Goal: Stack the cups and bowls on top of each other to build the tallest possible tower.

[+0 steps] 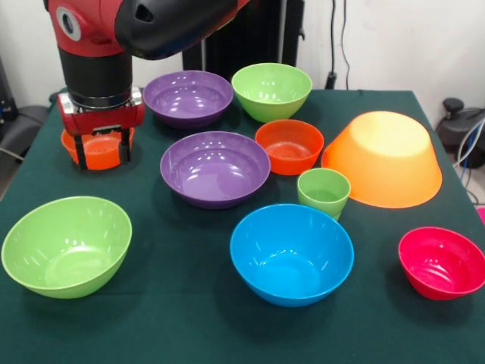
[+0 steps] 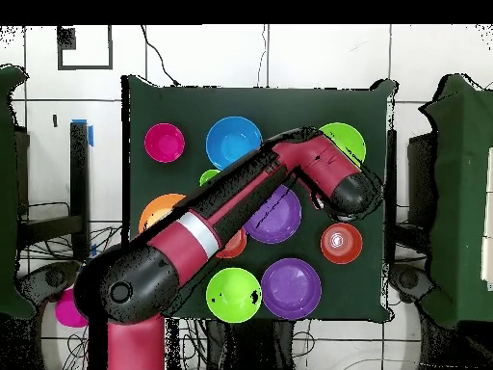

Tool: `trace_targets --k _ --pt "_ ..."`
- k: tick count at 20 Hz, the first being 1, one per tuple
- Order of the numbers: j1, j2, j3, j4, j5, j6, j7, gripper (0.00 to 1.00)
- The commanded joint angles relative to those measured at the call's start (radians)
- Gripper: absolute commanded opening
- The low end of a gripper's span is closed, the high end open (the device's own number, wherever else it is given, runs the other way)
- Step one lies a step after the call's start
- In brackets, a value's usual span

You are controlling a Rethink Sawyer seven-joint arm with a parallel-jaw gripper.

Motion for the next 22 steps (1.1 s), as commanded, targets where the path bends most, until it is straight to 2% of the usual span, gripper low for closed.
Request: trace_targets --k 1,4,8,16,22 --pt "-0.044 -0.078 0.086 0.018 0.038 -0.114 0.338 1.00" --pt "-0.059 -0.095 0.071 -0.035 0.052 -0.086 0.342 1.00" --pt "-0.075 -0.121 0.065 -0.082 0.089 0.000 0.277 1.00" --pt "-0.063 -0.076 0.050 -0.076 0.055 -0.060 0.325 1.00" --pt "-0.063 -0.056 0.050 -0.091 0.064 -0.056 0.331 1.00"
